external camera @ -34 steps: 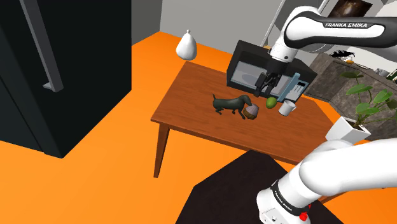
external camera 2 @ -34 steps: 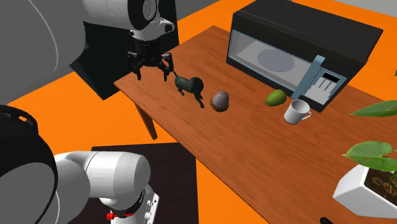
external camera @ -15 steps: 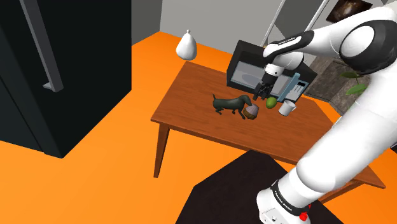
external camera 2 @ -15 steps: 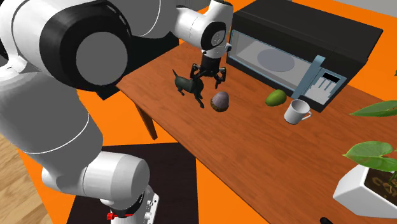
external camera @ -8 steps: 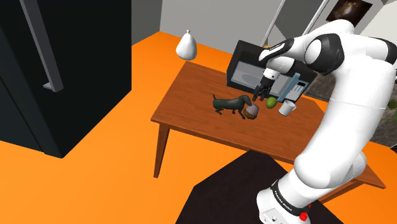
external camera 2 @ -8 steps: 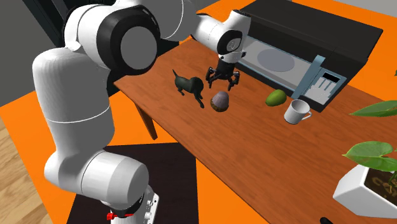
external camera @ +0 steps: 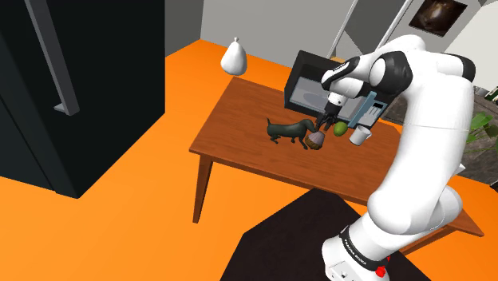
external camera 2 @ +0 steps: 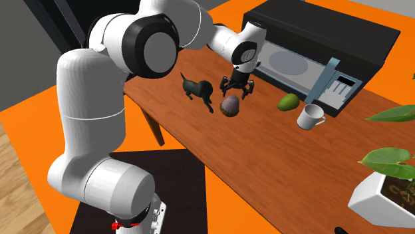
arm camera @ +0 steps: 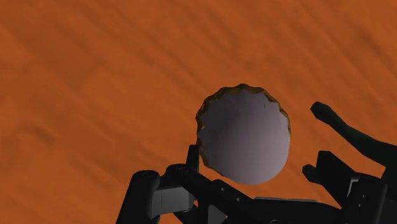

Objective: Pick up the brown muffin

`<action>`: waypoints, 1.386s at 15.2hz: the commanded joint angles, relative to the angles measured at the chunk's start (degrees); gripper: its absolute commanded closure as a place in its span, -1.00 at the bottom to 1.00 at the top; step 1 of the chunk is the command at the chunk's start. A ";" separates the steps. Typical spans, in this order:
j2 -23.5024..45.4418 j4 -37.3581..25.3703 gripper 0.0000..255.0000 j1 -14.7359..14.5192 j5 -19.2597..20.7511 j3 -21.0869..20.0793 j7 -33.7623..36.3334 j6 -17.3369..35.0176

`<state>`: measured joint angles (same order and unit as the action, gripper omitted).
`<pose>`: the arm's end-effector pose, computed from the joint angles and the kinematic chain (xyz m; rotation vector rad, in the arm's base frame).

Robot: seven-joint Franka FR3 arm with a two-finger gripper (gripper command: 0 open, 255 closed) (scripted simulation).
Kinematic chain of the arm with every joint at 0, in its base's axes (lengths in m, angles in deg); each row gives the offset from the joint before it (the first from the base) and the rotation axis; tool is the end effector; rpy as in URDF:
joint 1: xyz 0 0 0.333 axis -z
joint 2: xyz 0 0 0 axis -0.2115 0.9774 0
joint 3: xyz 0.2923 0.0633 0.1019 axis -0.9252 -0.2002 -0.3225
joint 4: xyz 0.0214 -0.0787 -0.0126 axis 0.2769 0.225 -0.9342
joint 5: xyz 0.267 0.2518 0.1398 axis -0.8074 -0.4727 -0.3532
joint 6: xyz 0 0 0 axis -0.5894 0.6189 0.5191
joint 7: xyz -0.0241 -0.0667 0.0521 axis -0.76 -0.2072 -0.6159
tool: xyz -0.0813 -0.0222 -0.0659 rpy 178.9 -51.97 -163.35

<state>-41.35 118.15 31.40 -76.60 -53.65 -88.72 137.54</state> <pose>0.4679 -0.4300 0.2814 -2.9774 0.1344 0.1695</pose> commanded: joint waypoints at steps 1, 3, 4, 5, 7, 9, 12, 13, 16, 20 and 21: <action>1.33 0.01 -1.00 0.30 -0.66 -0.40 -0.38 1.24; 1.33 0.02 -1.00 0.31 -0.66 -0.40 -0.38 1.25; 1.31 0.05 1.00 0.31 -0.65 -0.40 -0.40 1.26; 1.27 0.09 1.00 0.30 -0.64 -0.39 -0.39 1.26; 1.26 0.10 1.00 0.30 -0.63 -0.38 -0.40 1.26; 1.30 0.05 1.00 0.31 -0.65 -0.39 -0.40 1.25; 1.29 0.11 1.00 0.30 -0.65 -0.39 -0.40 1.29; 1.33 0.01 1.00 0.31 -0.66 -0.40 -0.38 1.24; -0.01 -0.42 1.00 0.03 0.05 0.03 0.08 -0.40; -1.68 -1.20 1.00 -0.30 0.96 0.55 0.69 -2.67; -2.08 -1.42 1.00 -0.37 1.18 0.67 0.84 -3.25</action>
<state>-43.09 117.06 31.11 -75.62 -53.08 -88.07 134.91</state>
